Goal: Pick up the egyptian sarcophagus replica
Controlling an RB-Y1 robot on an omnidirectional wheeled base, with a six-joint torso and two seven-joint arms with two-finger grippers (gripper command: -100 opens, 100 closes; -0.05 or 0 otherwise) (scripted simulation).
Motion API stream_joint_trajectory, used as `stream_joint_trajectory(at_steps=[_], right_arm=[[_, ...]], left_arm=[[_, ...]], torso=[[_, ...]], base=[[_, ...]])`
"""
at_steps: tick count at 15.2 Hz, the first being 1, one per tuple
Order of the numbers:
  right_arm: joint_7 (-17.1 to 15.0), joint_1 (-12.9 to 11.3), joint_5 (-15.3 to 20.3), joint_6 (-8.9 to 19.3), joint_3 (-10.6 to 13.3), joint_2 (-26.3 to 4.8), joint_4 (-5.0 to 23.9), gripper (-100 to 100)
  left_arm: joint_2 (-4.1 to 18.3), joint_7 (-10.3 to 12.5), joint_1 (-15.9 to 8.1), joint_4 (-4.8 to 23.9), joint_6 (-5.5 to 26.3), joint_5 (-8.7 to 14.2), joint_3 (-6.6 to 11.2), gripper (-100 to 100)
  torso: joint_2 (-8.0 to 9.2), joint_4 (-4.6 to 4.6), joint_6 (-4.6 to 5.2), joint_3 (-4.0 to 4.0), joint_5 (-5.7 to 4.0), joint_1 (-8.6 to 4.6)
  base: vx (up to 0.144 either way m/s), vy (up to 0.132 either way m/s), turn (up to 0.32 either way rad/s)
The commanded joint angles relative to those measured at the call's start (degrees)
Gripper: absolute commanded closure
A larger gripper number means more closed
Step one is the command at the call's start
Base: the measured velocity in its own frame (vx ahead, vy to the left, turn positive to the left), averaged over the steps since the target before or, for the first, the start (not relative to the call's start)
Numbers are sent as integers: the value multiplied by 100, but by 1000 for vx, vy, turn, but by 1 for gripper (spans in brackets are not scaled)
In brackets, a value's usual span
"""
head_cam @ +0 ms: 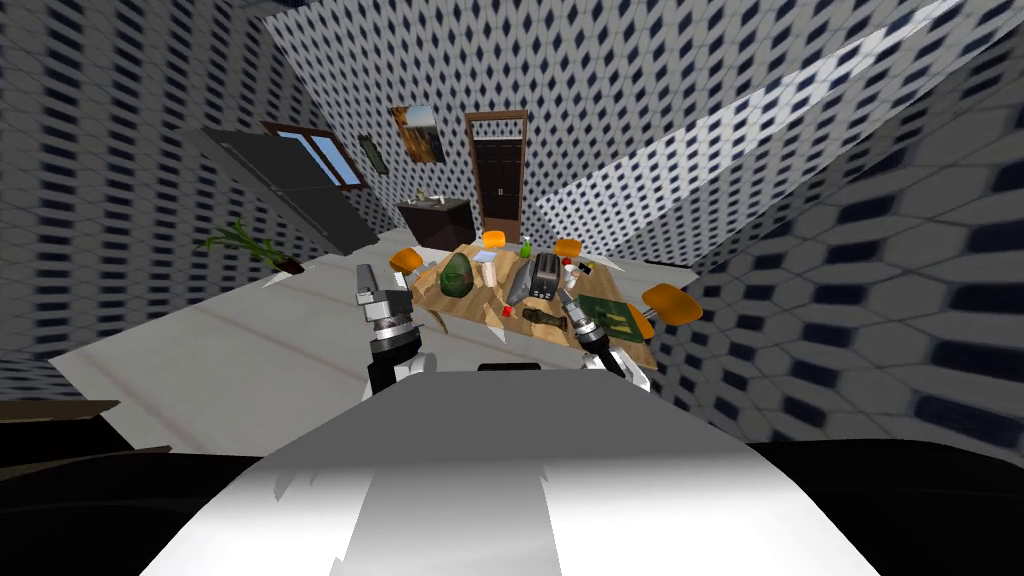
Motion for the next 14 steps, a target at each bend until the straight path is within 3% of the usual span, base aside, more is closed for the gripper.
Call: stream_joint_trajectory(at_steps=[1, 3, 4, 6, 7, 8, 14], right_arm=[[65, -109, 165, 32, 125, -286, 286, -100], [65, -109, 165, 32, 125, -338, 378, -100], [113, -179, 287, 33, 219, -573, 558, -100], [113, -179, 287, 33, 219, -573, 657, -100], [163, -250, 414, 34, 316, -808, 840, -100], [163, -250, 414, 34, 316, -808, 942, -100], [316, -463, 808, 33, 631, -1505, 1826, -100]], left_arm=[[0, 0, 0, 0, 0, 0, 0, 0], [0, 0, 0, 0, 0, 0, 0, 0], [0, 0, 1, 0, 0, 0, 0, 0], [0, 0, 0, 0, 0, 0, 0, 0], [0, 0, 1, 0, 0, 0, 0, 0], [0, 0, 0, 0, 0, 0, 0, 0], [0, 0, 0, 0, 0, 0, 0, 0]], torso=[[0, 0, 0, 0, 0, 0], [-1, 0, -1, 0, 0, 0], [-1, 0, 2, -1, 0, -1], [-2, 0, 0, -1, 0, 0], [-3, 0, 2, -2, 0, -2], [-4, -1, -2, -2, 0, -1], [-3, 0, -3, -2, 1, 3]], base=[[-20, 19, 231], [-16, 11, 116], [-13, 14, 150], [-12, 10, 121], [-11, 15, 161], [-12, 15, 189], [-15, 22, 213]])
